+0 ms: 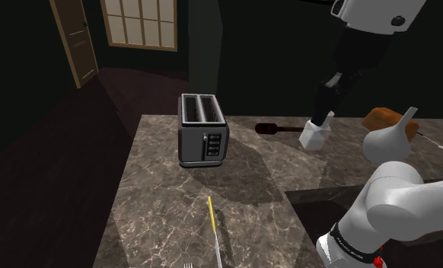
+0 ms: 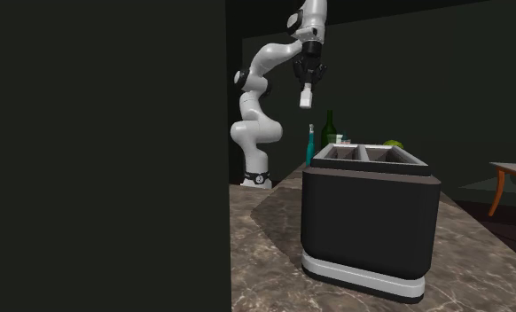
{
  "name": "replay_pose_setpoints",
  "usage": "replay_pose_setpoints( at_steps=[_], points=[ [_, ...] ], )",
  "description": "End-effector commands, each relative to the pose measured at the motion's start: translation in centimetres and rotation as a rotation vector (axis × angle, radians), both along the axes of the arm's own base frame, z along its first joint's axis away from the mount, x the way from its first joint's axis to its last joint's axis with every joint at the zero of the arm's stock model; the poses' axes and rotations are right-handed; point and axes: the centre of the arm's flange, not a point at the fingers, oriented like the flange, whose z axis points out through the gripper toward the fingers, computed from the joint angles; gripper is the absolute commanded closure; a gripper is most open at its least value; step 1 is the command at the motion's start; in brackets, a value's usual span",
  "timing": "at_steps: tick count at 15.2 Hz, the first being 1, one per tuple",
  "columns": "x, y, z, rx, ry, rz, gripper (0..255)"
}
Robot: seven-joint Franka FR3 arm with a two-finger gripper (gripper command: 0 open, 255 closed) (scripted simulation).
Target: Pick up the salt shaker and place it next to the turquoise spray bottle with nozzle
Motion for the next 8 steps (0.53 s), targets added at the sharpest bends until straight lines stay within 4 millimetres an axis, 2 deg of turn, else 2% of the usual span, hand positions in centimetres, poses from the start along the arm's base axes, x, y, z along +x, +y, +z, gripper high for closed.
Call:
replay_pose_setpoints(
  at_steps=[1, 8],
  points=[
    [-1.2, 2.3, 0.0, 0.001, 0.001, -0.001, 255],
    [-6.2, 10.1, 0.0, 0.001, 0.001, -0.001, 255]
  ],
)
